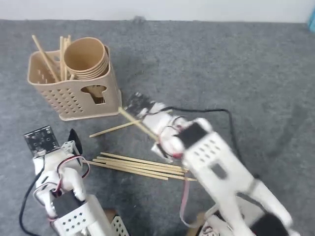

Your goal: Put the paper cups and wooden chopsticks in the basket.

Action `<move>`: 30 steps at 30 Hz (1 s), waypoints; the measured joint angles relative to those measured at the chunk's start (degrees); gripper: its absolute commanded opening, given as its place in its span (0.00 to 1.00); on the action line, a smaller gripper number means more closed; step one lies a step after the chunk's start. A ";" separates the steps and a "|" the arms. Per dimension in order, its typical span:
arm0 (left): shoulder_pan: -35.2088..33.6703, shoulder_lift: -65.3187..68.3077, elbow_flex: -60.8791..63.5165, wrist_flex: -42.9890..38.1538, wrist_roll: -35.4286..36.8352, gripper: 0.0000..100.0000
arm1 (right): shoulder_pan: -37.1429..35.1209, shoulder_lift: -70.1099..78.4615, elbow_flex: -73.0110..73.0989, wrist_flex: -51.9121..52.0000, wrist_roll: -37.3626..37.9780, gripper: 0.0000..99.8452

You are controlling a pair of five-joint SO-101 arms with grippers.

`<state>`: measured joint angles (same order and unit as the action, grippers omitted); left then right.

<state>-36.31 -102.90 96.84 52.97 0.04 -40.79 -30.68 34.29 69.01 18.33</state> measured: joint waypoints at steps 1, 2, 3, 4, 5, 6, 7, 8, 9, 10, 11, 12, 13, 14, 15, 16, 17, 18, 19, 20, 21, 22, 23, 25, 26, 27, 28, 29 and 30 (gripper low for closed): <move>0.00 0.00 0.00 0.00 0.00 0.24 | 0.79 -3.34 0.00 -0.26 -0.18 0.01; 0.00 0.00 0.00 0.00 0.00 0.24 | 1.41 -6.77 0.00 -1.23 -0.26 0.01; 0.00 0.00 0.00 0.00 0.00 0.24 | 1.67 -10.02 0.00 -2.55 -0.44 0.01; 0.00 0.00 0.00 0.00 0.00 0.24 | 1.76 -13.10 0.00 -4.31 -0.97 0.01; 0.00 0.00 0.00 0.00 0.00 0.24 | 1.58 -16.09 0.00 -6.51 -2.11 0.01; 0.00 0.00 0.00 0.00 0.00 0.24 | 1.49 -18.64 0.00 -9.32 -3.78 0.01; 0.00 0.00 0.00 0.00 0.00 0.24 | 1.49 -20.75 0.00 -12.84 -5.89 0.01; 0.00 0.00 0.00 0.00 0.00 0.24 | 1.49 -22.33 0.00 -16.79 -8.35 0.01; 0.00 0.00 0.00 0.00 0.00 0.24 | 1.49 -23.30 0.00 -21.01 -11.08 0.01; 0.00 0.00 0.00 0.00 0.00 0.24 | 1.49 -23.91 -0.09 -25.41 -13.27 0.01; 0.00 0.00 0.00 0.00 0.00 0.24 | 1.49 -24.09 -0.09 -29.89 -14.86 0.01; 0.00 0.00 0.00 0.00 0.00 0.24 | 1.49 -24.09 -0.09 -34.55 -15.56 0.01; 0.00 0.00 0.00 0.00 0.00 0.24 | 1.49 -24.00 -0.09 -38.95 -16.00 0.01; 0.00 0.00 0.00 0.00 0.00 0.24 | 1.49 -23.38 -0.09 -43.08 -16.18 0.01; 0.00 0.00 0.00 0.00 0.00 0.24 | 1.49 -22.33 -0.70 -47.12 -16.35 0.01; 0.00 0.00 0.00 0.00 0.00 0.24 | 1.14 -20.57 -1.93 -50.64 -16.62 0.01; 0.00 0.00 0.00 0.00 0.00 0.24 | 0.53 -18.29 -3.69 -53.80 -16.62 0.01; 0.00 0.00 0.00 0.00 0.00 0.24 | -0.18 -15.65 -5.63 -56.53 -16.62 0.01; 0.00 0.00 0.00 0.00 0.00 0.24 | -0.79 -12.66 -8.26 -58.55 -16.70 0.01; 0.00 0.00 0.00 0.00 0.00 0.24 | -1.23 -9.41 -11.08 -60.04 -16.79 0.01; 0.00 0.00 0.00 0.00 0.00 0.24 | -1.76 -6.07 -14.15 -61.54 -17.05 0.01; 0.00 0.00 0.00 0.00 0.00 0.24 | -2.11 -2.55 -17.67 -62.51 -17.58 0.01; 0.00 0.00 0.00 0.00 0.00 0.24 | -2.55 1.32 -21.63 -62.86 -18.55 0.01; 0.00 0.00 0.00 0.00 0.00 0.24 | -3.87 9.14 -30.24 -62.86 -21.19 0.01; 0.00 0.00 0.00 0.00 0.00 0.24 | -4.84 13.19 -34.81 -62.33 -22.42 0.01; 0.00 0.00 0.00 0.00 0.00 0.24 | -5.89 17.85 -39.91 -61.19 -23.12 0.01; 0.00 0.00 0.00 0.00 0.00 0.24 | -6.95 22.42 -44.92 -59.60 -23.47 0.01; 0.00 0.00 0.00 0.00 0.00 0.24 | -8.00 27.34 -50.11 -57.67 -23.65 0.01; 0.00 0.00 0.00 0.00 0.00 0.24 | -8.79 32.35 -55.47 -55.65 -23.65 0.01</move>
<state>-36.31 -102.90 96.84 52.97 0.04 -49.58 1.67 -21.19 13.36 -5.32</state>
